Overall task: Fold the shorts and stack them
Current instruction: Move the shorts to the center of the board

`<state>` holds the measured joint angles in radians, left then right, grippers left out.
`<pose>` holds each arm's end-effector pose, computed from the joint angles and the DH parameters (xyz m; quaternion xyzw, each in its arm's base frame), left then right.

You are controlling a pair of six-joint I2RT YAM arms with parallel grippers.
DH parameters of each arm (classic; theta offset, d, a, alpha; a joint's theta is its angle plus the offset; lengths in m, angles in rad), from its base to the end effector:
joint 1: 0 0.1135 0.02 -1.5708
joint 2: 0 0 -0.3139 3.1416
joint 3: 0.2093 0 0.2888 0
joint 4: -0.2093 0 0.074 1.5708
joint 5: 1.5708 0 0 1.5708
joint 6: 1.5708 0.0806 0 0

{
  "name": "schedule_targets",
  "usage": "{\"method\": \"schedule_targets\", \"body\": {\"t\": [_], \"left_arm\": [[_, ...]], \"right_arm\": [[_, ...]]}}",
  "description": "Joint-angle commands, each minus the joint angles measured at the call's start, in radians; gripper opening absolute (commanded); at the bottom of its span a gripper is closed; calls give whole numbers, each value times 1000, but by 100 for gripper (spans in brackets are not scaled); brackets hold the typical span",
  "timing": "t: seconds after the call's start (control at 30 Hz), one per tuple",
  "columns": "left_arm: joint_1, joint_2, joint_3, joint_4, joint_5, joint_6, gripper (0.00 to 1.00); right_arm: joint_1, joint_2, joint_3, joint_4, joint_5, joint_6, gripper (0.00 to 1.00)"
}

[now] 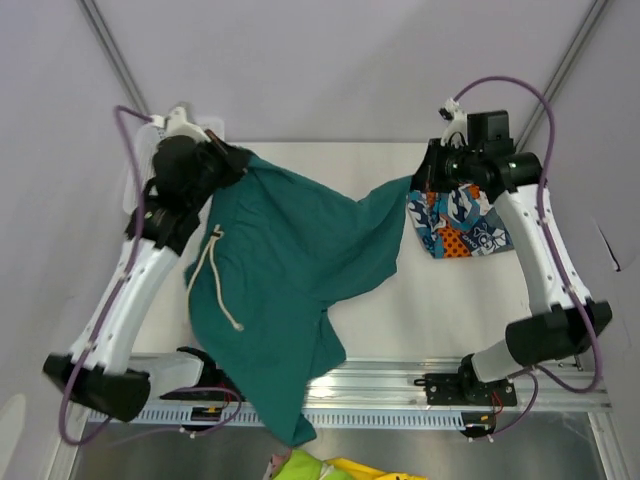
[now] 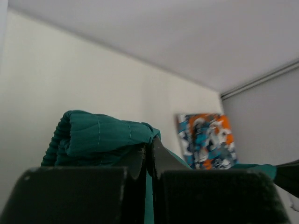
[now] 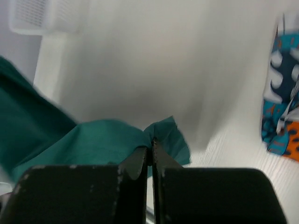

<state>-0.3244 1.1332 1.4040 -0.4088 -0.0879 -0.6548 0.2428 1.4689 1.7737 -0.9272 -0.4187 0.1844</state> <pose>0.2828 -0.0876 0.5100 -0.1524 0.7384 -0.2793 0.5946 0.3411 0.1182 0.4817 -0.1203 0.8671 0.2754 0.3973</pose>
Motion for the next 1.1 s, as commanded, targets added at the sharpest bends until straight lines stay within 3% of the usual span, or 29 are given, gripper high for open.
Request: {"method": "schedule_targets", "body": {"t": [0.0,0.2,0.3,0.47,0.57,0.6,0.63,0.67,0.7,0.73,0.77,0.8,0.9,0.93,1.07], "left_arm": [[47,100,-78,134,132,-48,0],[67,455,-45,255,115,-83,0],[68,635,73,266,113,-95,0],[93,877,410,214,67,-115,0],[139,1043,502,222,77,-178,0],[162,1089,617,226,108,-221,0],[176,1191,662,235,149,-244,14],[189,1244,759,232,190,-273,41],[211,1293,868,210,264,-320,98],[215,1330,951,190,290,-325,99],[217,1355,973,154,303,-316,99],[214,1338,978,151,301,-275,99],[216,1148,738,301,284,-246,99],[216,1098,557,335,280,-249,99],[214,850,368,329,267,-198,99]], "right_arm": [[-91,11,-78,139,-166,87,0],[-157,240,-105,309,-123,208,0],[-177,350,-73,393,-121,272,0],[-191,522,52,418,-26,332,0],[-232,645,162,456,13,417,0],[-234,703,220,468,35,438,0],[-270,732,252,478,61,473,0],[-280,760,289,469,101,487,20],[-286,784,326,455,109,490,47],[-286,809,392,402,124,481,80],[-281,805,407,383,147,445,84],[-278,789,399,375,185,432,87],[-280,645,210,470,161,411,86],[-280,566,108,503,150,402,86],[-246,391,-110,528,46,330,81]]}}
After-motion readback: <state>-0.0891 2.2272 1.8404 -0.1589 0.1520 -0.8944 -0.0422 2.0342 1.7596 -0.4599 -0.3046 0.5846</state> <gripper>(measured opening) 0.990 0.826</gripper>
